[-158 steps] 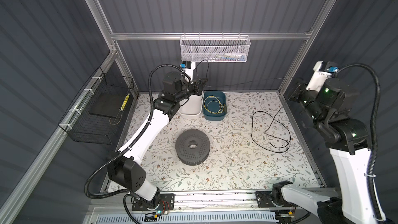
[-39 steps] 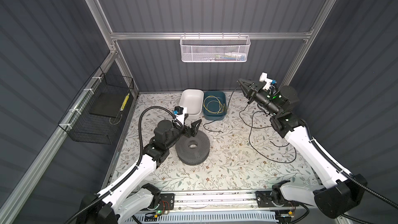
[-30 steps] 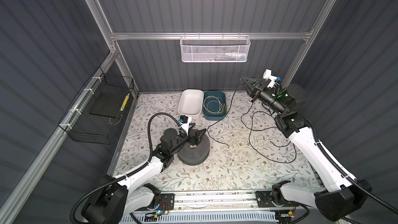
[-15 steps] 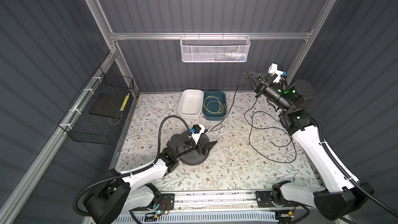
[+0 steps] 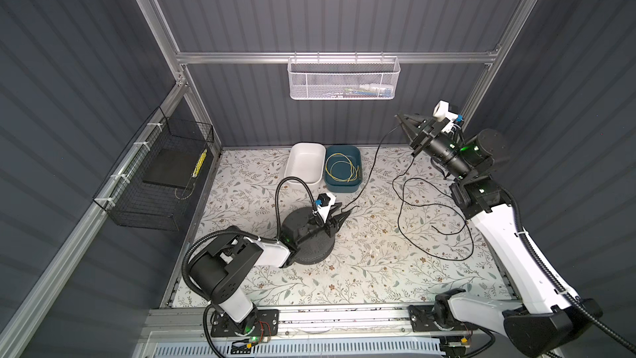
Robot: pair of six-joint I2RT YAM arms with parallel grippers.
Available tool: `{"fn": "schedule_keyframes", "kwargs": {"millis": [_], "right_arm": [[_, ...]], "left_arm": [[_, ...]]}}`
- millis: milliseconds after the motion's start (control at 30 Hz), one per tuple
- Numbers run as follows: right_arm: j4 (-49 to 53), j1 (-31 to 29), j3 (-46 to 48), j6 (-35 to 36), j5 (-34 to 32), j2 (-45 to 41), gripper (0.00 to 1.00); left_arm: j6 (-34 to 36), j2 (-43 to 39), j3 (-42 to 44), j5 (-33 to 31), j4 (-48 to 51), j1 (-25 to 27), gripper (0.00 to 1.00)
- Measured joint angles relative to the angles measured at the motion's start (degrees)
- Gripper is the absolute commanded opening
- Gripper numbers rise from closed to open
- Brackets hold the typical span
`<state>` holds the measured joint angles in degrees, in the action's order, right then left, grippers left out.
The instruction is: Wrap the cables
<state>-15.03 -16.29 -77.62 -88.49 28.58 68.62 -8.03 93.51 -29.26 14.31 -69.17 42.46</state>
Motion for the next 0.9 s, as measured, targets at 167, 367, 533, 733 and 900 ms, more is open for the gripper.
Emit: {"fn": "schedule_keyframes", "kwargs": {"millis": [167, 367, 533, 733, 900], "right_arm": [[-0.4, 1.5, 1.6, -0.5, -0.3, 0.0, 0.0], [-0.3, 3.7, 3.2, -1.3, -0.8, 0.2, 0.0], [-0.2, 8.0, 3.1, -1.0, -1.0, 0.5, 0.0], [0.4, 15.5, 5.4, 0.7, -1.0, 2.4, 0.0], [1.8, 20.3, 9.8, 3.0, -0.8, 4.8, 0.0]], "left_arm": [[0.3, -0.5, -1.1, 0.1, -1.2, 0.0, 0.14], [1.4, -2.9, -1.1, 0.2, -0.1, 0.0, 0.0], [1.6, -7.1, -1.1, 0.3, 4.5, 0.2, 0.0], [1.4, -17.1, -2.5, -0.4, 20.7, 0.3, 0.0], [-1.1, -19.6, -16.1, -2.5, 46.5, 0.3, 0.0]]}}
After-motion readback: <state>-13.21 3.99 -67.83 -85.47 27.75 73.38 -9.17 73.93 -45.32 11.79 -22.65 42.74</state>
